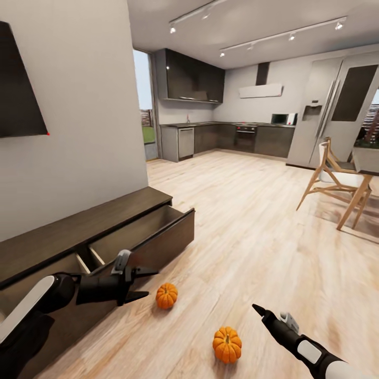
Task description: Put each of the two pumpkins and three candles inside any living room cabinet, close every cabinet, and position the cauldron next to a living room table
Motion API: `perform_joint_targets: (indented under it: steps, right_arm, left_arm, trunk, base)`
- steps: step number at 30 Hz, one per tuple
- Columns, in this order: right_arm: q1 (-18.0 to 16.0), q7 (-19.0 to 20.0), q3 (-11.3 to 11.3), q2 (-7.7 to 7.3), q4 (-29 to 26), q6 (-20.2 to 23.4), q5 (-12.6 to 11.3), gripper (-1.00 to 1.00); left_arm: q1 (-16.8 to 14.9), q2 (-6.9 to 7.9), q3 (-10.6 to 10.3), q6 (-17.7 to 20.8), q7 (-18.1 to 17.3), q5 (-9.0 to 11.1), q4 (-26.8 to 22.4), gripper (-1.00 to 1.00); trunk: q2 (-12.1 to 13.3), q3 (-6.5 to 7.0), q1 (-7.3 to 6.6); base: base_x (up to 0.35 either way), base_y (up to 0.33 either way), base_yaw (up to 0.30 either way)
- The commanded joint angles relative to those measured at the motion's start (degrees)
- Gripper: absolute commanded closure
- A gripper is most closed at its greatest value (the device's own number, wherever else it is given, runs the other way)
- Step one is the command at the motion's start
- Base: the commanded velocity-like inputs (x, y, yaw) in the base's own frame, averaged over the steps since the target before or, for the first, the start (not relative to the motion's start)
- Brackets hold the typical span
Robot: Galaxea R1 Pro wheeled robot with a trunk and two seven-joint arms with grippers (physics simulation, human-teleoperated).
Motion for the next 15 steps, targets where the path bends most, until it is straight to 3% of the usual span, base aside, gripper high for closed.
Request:
perform_joint_targets:
  steps: [1,15]
  right_arm:
    - [0.0,0.2,-0.3,-0.01,0.0,0.5,-0.3,-1.0]
    - [0.0,0.2,-0.3,0.01,0.0,0.5,-0.3,-1.0]
  left_arm:
    - [-0.1,0.03,-0.1,-0.1,0.6,0.6,0.0,-1.0]
    - [-0.1,0.03,0.1,0.0,0.3,0.6,-0.1,-1.0]
  trunk:
    - [0.0,-0.06,0.0]
    - [0.0,0.01,0.0]
  base:
    - [0.071,0.001,0.086]
    - [0.009,0.0,0.056]
